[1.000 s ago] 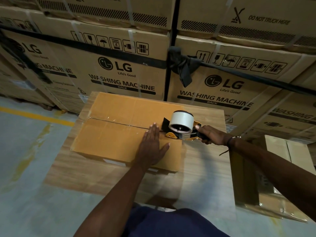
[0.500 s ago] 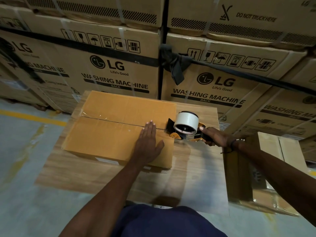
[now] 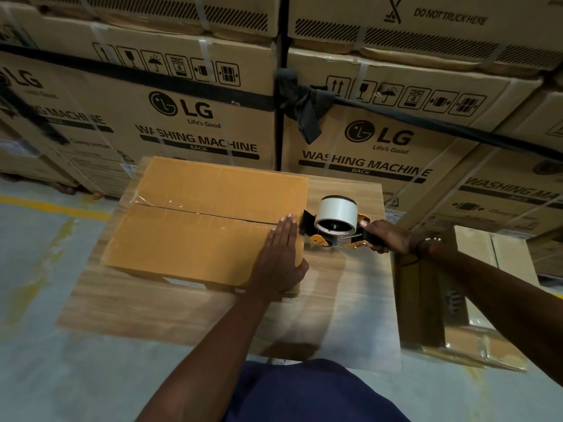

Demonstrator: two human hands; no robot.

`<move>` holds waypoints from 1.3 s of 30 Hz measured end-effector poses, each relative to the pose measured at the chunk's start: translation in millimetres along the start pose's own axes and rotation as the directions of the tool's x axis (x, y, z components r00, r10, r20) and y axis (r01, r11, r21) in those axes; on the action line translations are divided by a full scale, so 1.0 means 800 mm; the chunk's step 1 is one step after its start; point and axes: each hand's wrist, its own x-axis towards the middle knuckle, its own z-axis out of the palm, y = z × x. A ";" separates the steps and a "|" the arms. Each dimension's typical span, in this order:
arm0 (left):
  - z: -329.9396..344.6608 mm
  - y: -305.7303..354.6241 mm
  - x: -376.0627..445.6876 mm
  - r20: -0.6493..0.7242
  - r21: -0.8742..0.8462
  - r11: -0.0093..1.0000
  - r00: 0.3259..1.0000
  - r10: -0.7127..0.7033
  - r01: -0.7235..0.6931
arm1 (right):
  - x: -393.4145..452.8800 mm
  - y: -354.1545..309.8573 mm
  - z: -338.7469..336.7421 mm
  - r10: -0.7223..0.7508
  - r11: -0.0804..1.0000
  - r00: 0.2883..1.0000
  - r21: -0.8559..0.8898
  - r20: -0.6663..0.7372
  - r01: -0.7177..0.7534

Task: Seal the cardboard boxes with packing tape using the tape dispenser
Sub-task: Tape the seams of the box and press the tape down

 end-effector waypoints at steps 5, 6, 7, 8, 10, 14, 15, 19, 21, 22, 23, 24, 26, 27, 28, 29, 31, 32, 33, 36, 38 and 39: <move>-0.001 0.001 0.000 -0.013 0.000 1.000 1.000 0.005 -0.005 | 0.000 0.004 -0.007 0.005 0.998 1.000 -0.067 -0.013 -0.006; 0.000 0.000 0.000 -0.014 -0.002 1.000 1.000 0.008 -0.008 | 0.000 0.003 -0.008 0.005 0.997 1.000 -0.076 -0.016 -0.006; 0.000 0.000 0.000 -0.014 -0.002 1.000 1.000 0.008 -0.008 | -0.001 0.002 -0.010 0.007 0.996 1.000 -0.089 -0.024 -0.009; -0.001 0.000 0.000 -0.011 0.002 1.000 1.000 0.009 -0.009 | -0.001 0.002 -0.013 0.014 0.994 0.999 -0.106 -0.035 -0.017; 0.000 0.000 0.000 -0.005 0.012 1.000 1.000 0.009 -0.009 | -0.004 0.003 -0.018 0.038 0.989 0.999 -0.143 -0.039 -0.044; 0.000 0.001 0.001 -0.007 0.037 0.999 1.000 0.002 -0.002 | -0.007 -0.005 -0.012 0.061 0.974 0.998 -0.219 -0.024 -0.065; 0.000 0.001 0.002 -0.004 0.038 0.999 1.000 -0.002 0.002 | -0.005 -0.007 -0.008 0.065 0.967 0.998 -0.245 -0.014 -0.067; 0.001 0.002 0.002 0.007 0.037 0.999 1.000 -0.006 0.005 | -0.001 -0.007 0.007 0.056 0.959 0.998 -0.277 -0.040 -0.064; 0.000 0.002 0.003 0.019 0.035 0.999 1.000 -0.009 0.009 | -0.003 -0.005 0.009 0.049 0.956 0.997 -0.288 -0.052 -0.062; 0.000 0.002 0.003 0.022 0.036 0.999 1.000 -0.009 0.008 | -0.004 -0.007 0.008 0.052 0.953 0.997 -0.296 -0.057 -0.066; 0.000 0.003 0.004 0.021 0.037 0.999 1.000 -0.006 0.005 | -0.003 -0.010 0.006 0.050 0.949 0.997 -0.309 -0.061 -0.067; 0.000 0.003 0.004 0.018 0.035 0.999 1.000 -0.002 0.001 | -0.002 -0.015 0.003 0.047 0.946 0.997 -0.318 -0.060 -0.064; -0.001 0.003 0.003 0.011 0.019 1.000 1.000 0.005 -0.006 | 0.003 -0.028 -0.004 0.053 0.941 0.998 -0.334 -0.041 -0.064; -0.001 0.002 0.002 0.010 0.010 1.000 1.000 0.009 -0.009 | 0.006 -0.036 -0.008 0.055 0.937 0.998 -0.344 -0.035 -0.064; -0.002 0.001 0.002 0.008 0.004 1.000 1.000 0.010 -0.010 | 0.010 -0.042 -0.012 0.058 0.936 0.998 -0.345 -0.035 -0.067; -0.003 0.001 0.002 0.007 0.000 1.000 1.000 0.009 -0.009 | 0.013 -0.048 -0.015 0.066 0.937 0.997 -0.342 -0.031 -0.073; -0.004 0.001 0.002 0.012 -0.005 1.000 1.000 0.007 -0.007 | 0.020 -0.056 -0.018 0.091 0.936 0.996 -0.341 -0.010 -0.089; -0.004 0.002 0.002 0.016 -0.004 1.000 1.000 0.006 -0.005 | 0.023 -0.057 -0.017 0.104 0.937 0.995 -0.335 -0.005 -0.100; -0.005 0.002 0.001 0.018 0.000 1.000 1.000 0.004 -0.004 | 0.026 -0.058 -0.017 0.108 0.938 0.994 -0.330 -0.012 -0.106; -0.005 0.002 0.001 0.023 0.010 1.000 1.000 0.011 -0.012 | 0.028 -0.041 -0.020 0.124 0.864 0.978 -0.466 -0.170 -0.190; -0.005 0.002 -0.001 0.017 0.015 1.000 1.000 0.015 -0.015 | 0.027 -0.009 -0.019 0.182 0.855 0.945 -0.430 -0.273 -0.289; -0.005 0.002 -0.001 0.016 0.018 1.000 1.000 0.013 -0.014 | 0.026 0.009 -0.013 0.204 0.875 0.927 -0.367 -0.314 -0.316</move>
